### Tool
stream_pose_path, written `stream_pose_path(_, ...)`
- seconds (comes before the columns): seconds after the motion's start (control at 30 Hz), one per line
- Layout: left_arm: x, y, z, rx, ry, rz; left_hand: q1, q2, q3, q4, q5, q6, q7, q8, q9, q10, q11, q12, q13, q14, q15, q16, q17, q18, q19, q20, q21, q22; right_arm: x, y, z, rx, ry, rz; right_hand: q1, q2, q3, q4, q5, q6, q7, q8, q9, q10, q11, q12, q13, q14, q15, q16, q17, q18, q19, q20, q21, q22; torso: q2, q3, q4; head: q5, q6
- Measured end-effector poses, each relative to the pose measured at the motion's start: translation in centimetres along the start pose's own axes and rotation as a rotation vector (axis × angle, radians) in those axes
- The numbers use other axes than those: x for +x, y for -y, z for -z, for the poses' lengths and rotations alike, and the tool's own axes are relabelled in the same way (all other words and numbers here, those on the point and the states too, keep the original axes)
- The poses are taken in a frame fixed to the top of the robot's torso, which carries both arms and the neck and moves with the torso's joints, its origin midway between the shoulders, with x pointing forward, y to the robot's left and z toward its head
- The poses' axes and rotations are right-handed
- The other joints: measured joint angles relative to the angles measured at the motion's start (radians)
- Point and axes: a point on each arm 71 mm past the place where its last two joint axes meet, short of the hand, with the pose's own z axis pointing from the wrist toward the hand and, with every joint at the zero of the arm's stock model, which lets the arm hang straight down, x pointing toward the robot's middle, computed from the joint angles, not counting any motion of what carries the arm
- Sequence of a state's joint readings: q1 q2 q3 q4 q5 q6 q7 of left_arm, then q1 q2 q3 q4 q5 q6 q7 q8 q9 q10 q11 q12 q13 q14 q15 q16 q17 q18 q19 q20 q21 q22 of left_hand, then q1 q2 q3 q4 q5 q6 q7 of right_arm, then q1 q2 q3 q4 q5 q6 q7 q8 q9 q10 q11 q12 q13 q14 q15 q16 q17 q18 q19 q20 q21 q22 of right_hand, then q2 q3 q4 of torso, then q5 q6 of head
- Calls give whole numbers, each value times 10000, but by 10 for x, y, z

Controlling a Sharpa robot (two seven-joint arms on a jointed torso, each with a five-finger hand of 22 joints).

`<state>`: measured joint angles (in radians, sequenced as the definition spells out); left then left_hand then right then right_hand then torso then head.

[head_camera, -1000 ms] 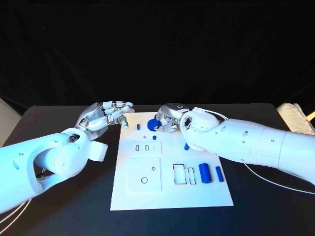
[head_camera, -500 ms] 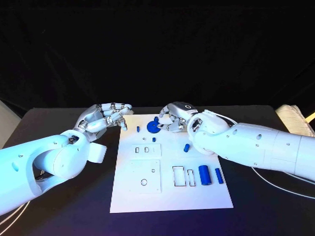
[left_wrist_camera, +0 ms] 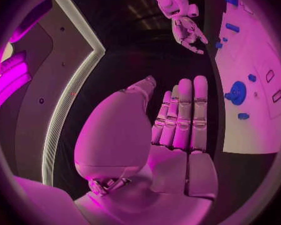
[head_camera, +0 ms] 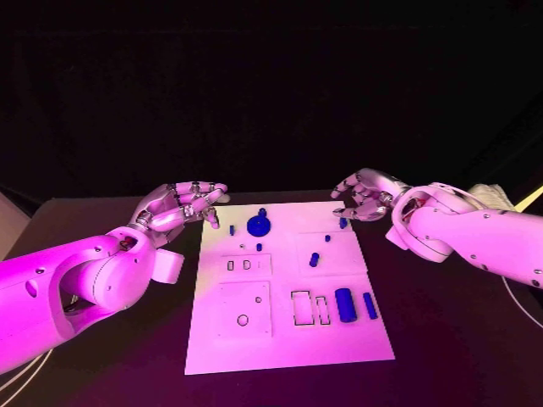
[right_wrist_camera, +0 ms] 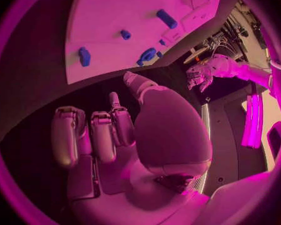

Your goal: Assemble the parts on the task board

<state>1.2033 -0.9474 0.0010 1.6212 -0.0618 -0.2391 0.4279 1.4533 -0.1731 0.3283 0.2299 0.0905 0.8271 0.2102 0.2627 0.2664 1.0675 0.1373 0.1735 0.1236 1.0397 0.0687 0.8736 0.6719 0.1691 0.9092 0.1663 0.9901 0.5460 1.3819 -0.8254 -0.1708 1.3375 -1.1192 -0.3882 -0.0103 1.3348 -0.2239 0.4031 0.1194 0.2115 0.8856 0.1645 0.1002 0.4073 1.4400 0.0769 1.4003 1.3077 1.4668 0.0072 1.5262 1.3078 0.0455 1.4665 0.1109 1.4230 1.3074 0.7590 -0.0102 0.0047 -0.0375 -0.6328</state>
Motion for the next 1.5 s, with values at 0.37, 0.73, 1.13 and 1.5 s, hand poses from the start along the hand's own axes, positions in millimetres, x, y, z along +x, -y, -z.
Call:
stream_pose_path(0.37, 2, -2, -1, -24, -372, -169, 12, -93, 84, -275, 0, -102, -178, 37, 105, 302, -231, 776, 466, 1081, -234, 1120, 1096, -10, 1564, -227, 1644, 2173, -5, 39, 16, 455, -525, -22, 41, -41, 40, -149, -1, 67, -67, -57, 0, 216, -37, 491, -1, 0, -75, 226, -1, 0, -27, -29, 547, 8, -49, 113, -78, 29, -64)
stream_pose_path(0.73, 2, -3, -1, -41, -563, -403, -28, -134, 84, -328, 0, -102, -178, 37, 127, 261, -191, 813, 543, 1167, -240, 1126, 1093, -159, 1686, -248, 1831, 2459, 8, 52, 10, 526, -663, 723, 41, -41, 59, -218, -1, 31, -102, -96, -11, 250, -72, 750, -2, 0, -75, 332, -3, -162, -2, -74, 894, 6, 8, 147, -54, 0, -83)
stream_pose_path(1.13, 2, -4, -1, -62, -610, -487, -27, -133, 84, -328, 0, -102, -177, 37, 126, 202, -208, 813, 554, 1152, -239, 1095, 1080, -159, 1685, -248, 1830, 2481, 17, 49, 1, 498, -596, 820, 40, -41, 70, -229, -1, 31, -102, -96, -10, 250, -71, 812, -3, 0, -75, 380, -3, -161, -2, -73, 930, 5, 100, 217, 15, 15, -49)
stream_pose_path(1.5, 1, -4, -1, -112, -600, -507, -27, -132, 84, -328, 0, -102, -177, 37, 135, 179, -193, 813, 564, 1080, -236, 1021, 982, -158, 1685, -248, 1830, 2459, 23, 44, -3, 464, -577, 714, -29, 29, 103, -227, -1, 31, -101, -96, -10, 249, -71, 812, -4, -1, -74, 379, -4, -162, -2, -73, 930, 3, 122, 228, 17, 36, -146)
